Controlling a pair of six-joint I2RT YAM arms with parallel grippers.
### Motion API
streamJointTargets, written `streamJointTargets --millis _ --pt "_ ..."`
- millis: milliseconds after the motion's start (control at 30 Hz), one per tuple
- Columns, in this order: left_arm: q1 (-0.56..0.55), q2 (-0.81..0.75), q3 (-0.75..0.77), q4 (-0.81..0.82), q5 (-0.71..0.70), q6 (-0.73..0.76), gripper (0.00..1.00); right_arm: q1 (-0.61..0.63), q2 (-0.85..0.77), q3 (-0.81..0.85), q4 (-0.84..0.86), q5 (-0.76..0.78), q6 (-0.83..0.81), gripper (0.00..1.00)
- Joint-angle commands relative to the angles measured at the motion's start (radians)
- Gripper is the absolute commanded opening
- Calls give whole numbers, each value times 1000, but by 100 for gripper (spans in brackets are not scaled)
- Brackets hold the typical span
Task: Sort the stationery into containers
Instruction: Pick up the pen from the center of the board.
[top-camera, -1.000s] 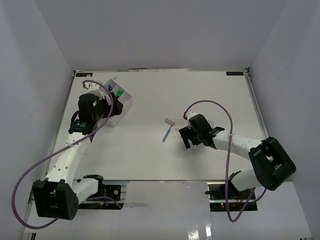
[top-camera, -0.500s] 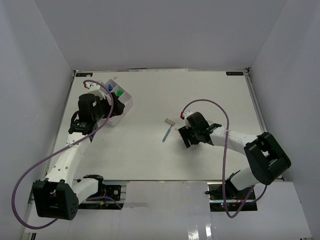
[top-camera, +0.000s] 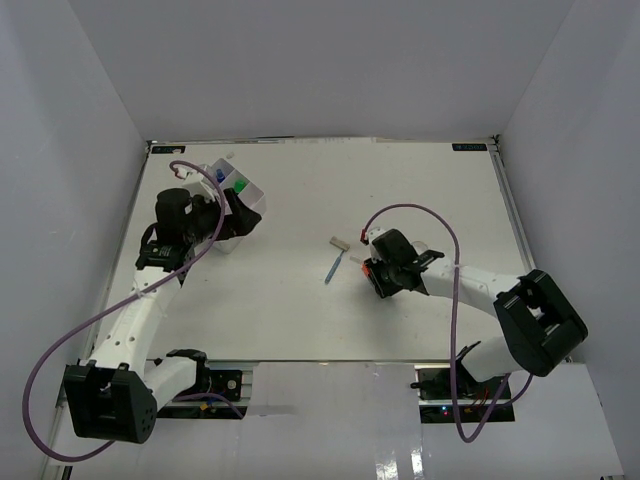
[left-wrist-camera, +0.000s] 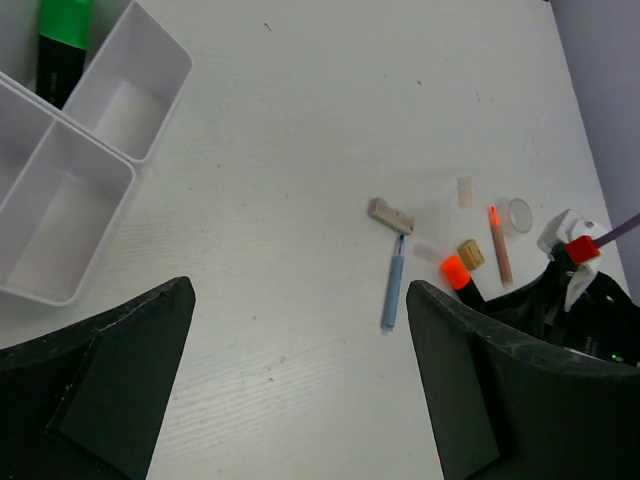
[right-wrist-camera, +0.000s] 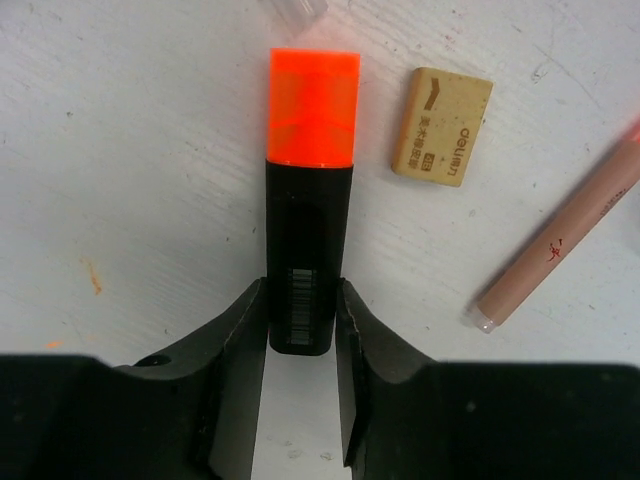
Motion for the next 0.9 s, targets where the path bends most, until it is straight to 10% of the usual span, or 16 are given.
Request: streamJointTargets --millis 0,267,867 --pt "2 -47 8 -24 123 -56 98 21 -51 -16 7 0 16 27" --pt "-45 -36 40 -33 277 -192 98 114 -235 -28 105 -3 29 12" --pt "-441 233 280 -22 21 -329 86 238 -392 15 386 -12 -31 15"
